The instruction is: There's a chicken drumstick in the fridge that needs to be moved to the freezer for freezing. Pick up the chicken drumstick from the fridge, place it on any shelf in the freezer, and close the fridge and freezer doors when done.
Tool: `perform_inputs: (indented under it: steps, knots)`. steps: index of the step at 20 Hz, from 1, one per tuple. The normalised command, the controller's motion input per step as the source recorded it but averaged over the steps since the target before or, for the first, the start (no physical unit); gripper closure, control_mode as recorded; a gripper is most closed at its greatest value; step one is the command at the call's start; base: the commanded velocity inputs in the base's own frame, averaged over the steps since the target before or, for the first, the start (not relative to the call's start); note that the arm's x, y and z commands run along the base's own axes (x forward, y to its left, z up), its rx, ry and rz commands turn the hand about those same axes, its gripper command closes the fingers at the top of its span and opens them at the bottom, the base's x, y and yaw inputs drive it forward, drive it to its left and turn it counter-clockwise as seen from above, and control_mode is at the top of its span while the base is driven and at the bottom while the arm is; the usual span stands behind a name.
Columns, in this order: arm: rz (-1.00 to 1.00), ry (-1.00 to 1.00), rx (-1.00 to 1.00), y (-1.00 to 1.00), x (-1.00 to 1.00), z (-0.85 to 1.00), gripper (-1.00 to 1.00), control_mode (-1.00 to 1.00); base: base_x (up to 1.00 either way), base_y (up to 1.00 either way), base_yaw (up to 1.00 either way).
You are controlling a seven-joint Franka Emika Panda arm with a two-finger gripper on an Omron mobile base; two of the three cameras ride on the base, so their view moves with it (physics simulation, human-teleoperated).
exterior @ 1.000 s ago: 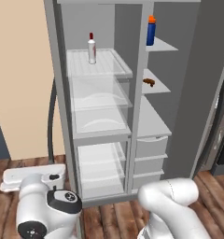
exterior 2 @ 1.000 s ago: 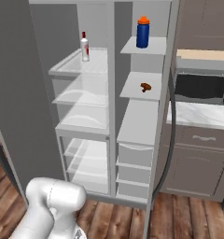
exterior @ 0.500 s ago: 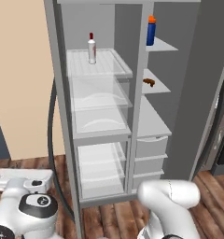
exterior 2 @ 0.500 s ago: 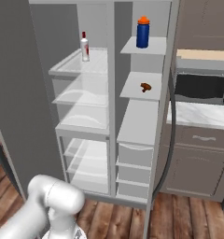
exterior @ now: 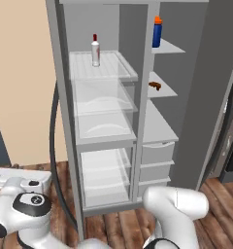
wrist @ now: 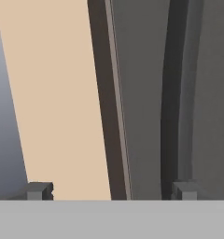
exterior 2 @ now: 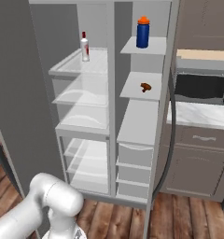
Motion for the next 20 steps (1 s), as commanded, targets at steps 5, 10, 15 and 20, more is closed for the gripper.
perform_inputs:
  steps: [5, 10, 15, 20]
  knots:
    - [0.00, 0.00, 0.00, 0.00, 0.63, -0.33, -1.00, -1.00, 0.00, 0.00, 0.00]
    - [0.00, 0.00, 0.00, 0.00, 0.63, -0.36, -1.00, -1.00, 0.00, 0.00, 0.00]
    - [0.00, 0.00, 0.00, -0.01, 0.54, -0.30, -1.00, -1.00, 0.00, 0.00, 0.00]
    - [0.00, 0.00, 0.00, -0.24, 0.07, -0.07, -1.00, -1.00, 0.00, 0.00, 0.00]
